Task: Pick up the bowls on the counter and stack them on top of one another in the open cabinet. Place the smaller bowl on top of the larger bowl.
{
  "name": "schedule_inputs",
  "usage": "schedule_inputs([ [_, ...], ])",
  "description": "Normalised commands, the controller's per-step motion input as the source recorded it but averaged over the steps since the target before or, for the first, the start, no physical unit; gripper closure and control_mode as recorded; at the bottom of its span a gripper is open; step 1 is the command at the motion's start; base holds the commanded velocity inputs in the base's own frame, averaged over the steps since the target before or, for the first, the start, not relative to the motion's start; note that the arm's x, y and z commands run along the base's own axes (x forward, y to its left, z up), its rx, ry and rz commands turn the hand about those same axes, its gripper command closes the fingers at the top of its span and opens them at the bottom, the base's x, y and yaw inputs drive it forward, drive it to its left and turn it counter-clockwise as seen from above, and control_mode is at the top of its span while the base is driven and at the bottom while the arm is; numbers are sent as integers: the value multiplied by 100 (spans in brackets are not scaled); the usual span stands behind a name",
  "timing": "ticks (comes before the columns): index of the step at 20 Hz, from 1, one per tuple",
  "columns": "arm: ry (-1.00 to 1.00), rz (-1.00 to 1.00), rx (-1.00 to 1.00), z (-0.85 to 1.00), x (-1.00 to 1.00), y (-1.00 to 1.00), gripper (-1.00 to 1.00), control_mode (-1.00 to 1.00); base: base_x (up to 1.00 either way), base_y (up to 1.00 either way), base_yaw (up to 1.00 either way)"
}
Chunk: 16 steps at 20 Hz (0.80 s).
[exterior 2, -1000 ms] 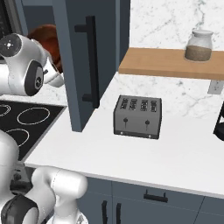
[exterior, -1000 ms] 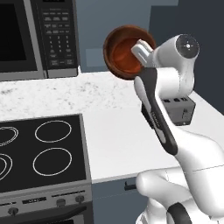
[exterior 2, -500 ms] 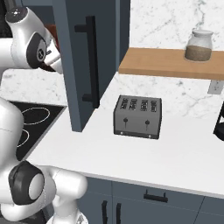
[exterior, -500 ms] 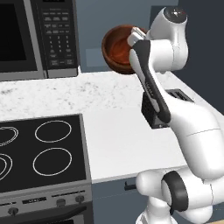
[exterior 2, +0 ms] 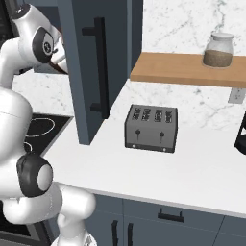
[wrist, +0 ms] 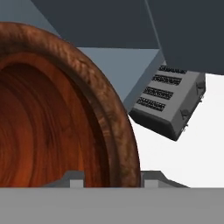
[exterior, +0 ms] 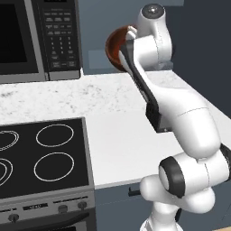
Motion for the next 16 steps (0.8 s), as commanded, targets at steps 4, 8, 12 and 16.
schedule_inputs([
  [4,0,-13,0,0,57,0,100,-100,0,0,0],
  [8,1,-2,0,-5,63,0,100,-100,0,0,0],
  [12,4,0,0,-5,43,0,100,-100,0,0,0],
  [16,3,0,0,-10,22,0,100,-100,0,0,0],
])
